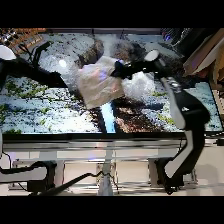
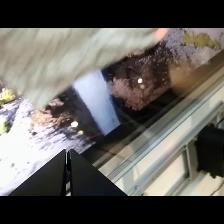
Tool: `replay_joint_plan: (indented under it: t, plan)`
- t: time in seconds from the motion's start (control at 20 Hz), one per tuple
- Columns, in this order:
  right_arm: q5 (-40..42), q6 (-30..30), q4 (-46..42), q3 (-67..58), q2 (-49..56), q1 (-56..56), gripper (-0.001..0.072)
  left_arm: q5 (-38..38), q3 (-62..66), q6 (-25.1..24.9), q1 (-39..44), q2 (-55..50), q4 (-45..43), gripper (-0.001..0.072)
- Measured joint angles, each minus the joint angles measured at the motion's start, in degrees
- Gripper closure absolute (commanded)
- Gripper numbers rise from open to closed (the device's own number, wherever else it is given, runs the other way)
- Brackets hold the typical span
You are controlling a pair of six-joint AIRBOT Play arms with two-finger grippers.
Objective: Fold the clothes and pants, and hang the long-sleeved shirts on hangers.
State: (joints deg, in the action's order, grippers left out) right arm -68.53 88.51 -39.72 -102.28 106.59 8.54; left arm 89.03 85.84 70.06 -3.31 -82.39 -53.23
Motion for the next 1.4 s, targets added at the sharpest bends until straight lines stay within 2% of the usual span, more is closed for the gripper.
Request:
replay_joint_plan:
  t: [0.25,0.45,0.7,0.9,0.95,1.05,1.25,1.4]
  plan:
    - [1.70,3.63,-8.83,18.21,-23.63,-20.70,0.0702,3.54,0.00,0.00,-2.08,8.44,-5.16,0.0696]
    - [1.03,1.29,-12.28,34.58,-37.29,-44.39,0.0702,4.50,0.00,0.02,-2.91,13.03,-6.69,0.0695]
    - [1.07,-6.05,-15.58,52.06,-44.17,-72.89,0.0702,4.66,0.00,0.24,-3.08,14.80,-7.06,0.0696]
    - [2.34,-9.16,-22.56,60.39,-45.38,-85.53,0.0699,3.39,0.00,0.24,-3.08,15.10,-7.13,0.0696]
    - [2.40,-9.11,-24.39,61.64,-45.51,-86.99,0.0656,3.17,0.00,0.24,-3.08,15.10,-7.13,0.0695]
    - [2.67,-8.46,-27.28,62.88,-45.62,-88.91,0.0190,2.84,0.00,0.24,-3.08,15.17,-7.19,0.0695]
    - [-3.61,-4.70,-28.87,57.77,-45.70,-90.09,0.0193,2.64,0.00,0.26,-3.10,15.21,-7.48,0.0696]
    - [-12.13,-0.37,-24.94,48.33,-45.70,-86.36,0.0209,2.25,0.00,2.19,-3.10,15.23,-11.26,0.0696]
